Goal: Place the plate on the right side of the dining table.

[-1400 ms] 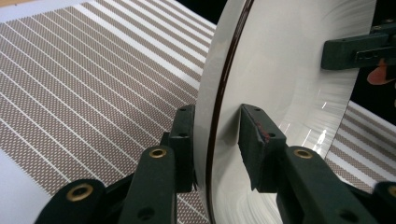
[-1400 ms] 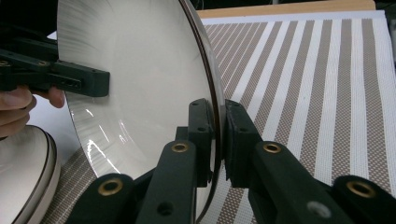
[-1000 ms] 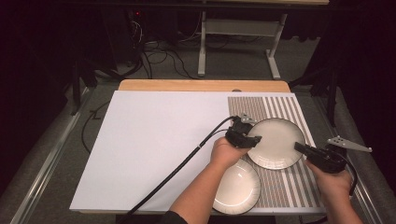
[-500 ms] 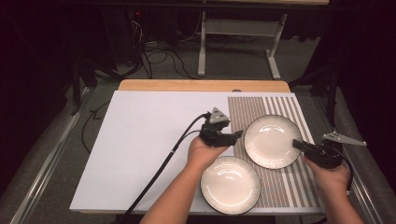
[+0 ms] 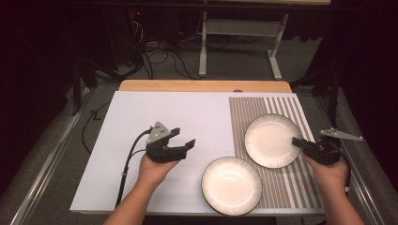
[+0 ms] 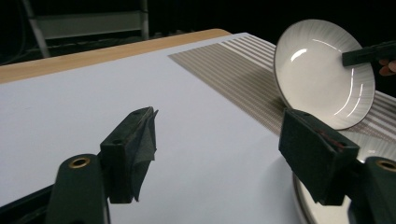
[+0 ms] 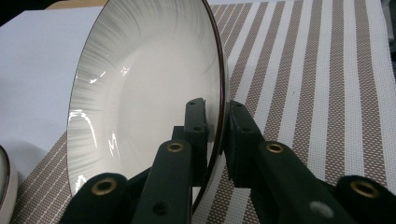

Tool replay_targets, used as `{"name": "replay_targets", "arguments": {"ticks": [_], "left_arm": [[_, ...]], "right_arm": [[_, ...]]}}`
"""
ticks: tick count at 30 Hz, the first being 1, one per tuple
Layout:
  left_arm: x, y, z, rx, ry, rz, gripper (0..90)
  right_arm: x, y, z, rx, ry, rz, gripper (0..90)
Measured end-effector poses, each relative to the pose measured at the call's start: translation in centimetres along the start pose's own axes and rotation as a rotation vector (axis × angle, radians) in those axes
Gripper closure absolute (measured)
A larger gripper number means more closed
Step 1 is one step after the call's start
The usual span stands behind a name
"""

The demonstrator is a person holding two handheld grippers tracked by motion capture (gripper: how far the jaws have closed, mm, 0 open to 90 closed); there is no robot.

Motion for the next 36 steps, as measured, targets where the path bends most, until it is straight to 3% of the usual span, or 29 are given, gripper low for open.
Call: {"name": "replay_targets", "arguments": {"ticks": [3,5,12,22,31,36], "left_arm": [[0.6,-1.6,2.4,-0.044,0.014,-0.009,24.3],[1.0,-2.5,4.2,-0.070,0.033,0.008,21.6],[1.7,-3.3,7.3,-0.115,0.063,0.005,7.5],[2.5,-5.1,8.2,-0.162,0.053,0.010,1.6],[2.6,-5.4,8.3,-0.156,0.057,0.024,0.7],[2.6,-5.3,8.2,-0.148,0.059,0.035,0.7]], "right_arm": [[0.1,0.3,-0.2,0.010,-0.006,-0.004,82.0],[0.3,0.5,-0.4,0.018,-0.014,-0.011,81.4],[0.5,1.1,-1.0,0.024,-0.030,-0.055,81.2],[1.2,2.0,-1.7,0.068,-0.058,-0.110,79.7],[1.8,2.7,-2.2,0.115,-0.072,-0.163,79.2],[2.4,3.4,-2.4,0.149,-0.095,-0.158,80.0]]}}
Point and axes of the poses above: each handheld gripper's, and its own axes: z roughly backward along the jaws, x roughly out of its underside, y roughly to its right, the point moved 10 cm from there along -z, roughly forward along the jaws, and after that the axes turned 11 degrees about y, right-handed, at the moved point
